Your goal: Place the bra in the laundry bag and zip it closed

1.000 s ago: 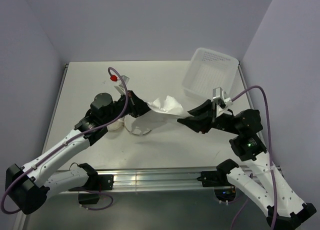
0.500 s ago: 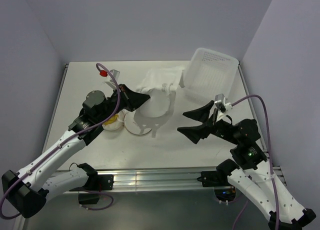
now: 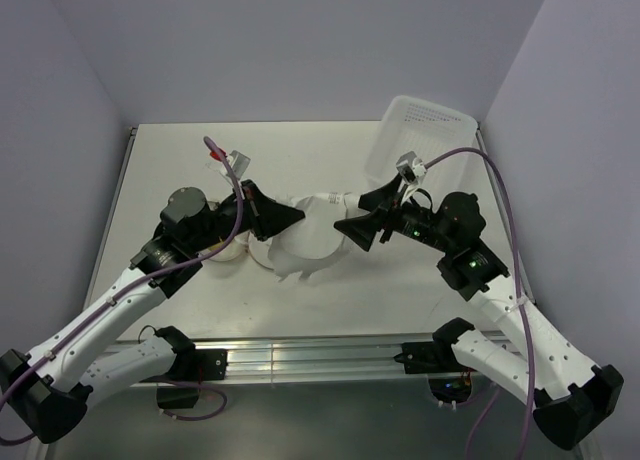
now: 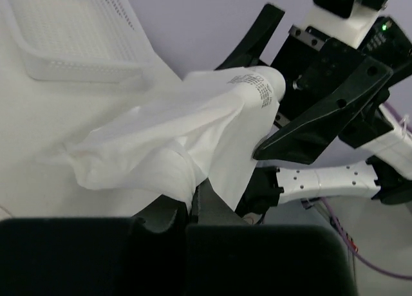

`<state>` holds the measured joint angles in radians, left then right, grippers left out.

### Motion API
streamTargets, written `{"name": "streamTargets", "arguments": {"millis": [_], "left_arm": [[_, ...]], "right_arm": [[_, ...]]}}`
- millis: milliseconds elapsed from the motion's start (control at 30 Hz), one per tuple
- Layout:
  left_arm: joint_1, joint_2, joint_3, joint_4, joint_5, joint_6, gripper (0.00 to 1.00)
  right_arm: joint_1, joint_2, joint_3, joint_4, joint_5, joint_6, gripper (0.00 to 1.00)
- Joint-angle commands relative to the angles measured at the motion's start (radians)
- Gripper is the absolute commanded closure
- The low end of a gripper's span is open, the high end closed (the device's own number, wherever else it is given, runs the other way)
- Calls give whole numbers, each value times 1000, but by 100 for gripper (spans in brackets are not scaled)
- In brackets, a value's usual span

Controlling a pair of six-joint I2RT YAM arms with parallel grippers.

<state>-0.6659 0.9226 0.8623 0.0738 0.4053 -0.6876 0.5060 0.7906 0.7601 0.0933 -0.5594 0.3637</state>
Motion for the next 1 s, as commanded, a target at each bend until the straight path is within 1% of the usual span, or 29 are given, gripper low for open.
{"name": "streamTargets", "arguments": {"millis": [0,67,100,133,200,233,333,467,533,567,633,767,833,867,900,967], "left_arm": [[-15,-4,101,-110,96,82,100],[-27,8,145,-172,90,115,100],[-31,12,159,-204,81,126,100],[-34,12,171,-259,67,144,100],[-38,5,190,-293,29,155,100],[-38,-4,190,-302,20,160,100],[-40,-13,195,-298,9,160,100],[-44,-8,198,-273,24,151,100],[-50,-4,193,-252,47,142,100],[-60,-4,187,-230,53,138,100],[-70,-1,178,-207,58,132,100],[-96,1,164,-167,84,128,100],[-101,-4,164,-155,89,128,100],[-104,-4,164,-152,96,128,100],[-103,-7,165,-149,99,131,100],[-104,-8,168,-147,101,134,100]], "right_arm": [[-1,15,94,37,-129,-164,9],[-1,25,143,-25,-141,-241,9],[-1,30,169,-61,-180,-265,8],[-1,29,204,-120,-188,-308,9],[-1,16,240,-177,-174,-336,8],[-1,-8,243,-206,-137,-345,7],[-1,-40,237,-219,-51,-325,7],[-1,-85,243,-219,-5,-301,7],[-1,-96,245,-201,-32,-287,6],[0,-93,249,-202,-74,-282,6],[0,-57,269,-217,-95,-275,6],[2,-7,255,-156,-132,-249,6],[2,27,220,-65,-209,-232,5],[2,48,217,-57,-235,-230,5],[2,76,232,-61,-302,-232,5],[3,140,235,-57,-335,-227,5]]}}
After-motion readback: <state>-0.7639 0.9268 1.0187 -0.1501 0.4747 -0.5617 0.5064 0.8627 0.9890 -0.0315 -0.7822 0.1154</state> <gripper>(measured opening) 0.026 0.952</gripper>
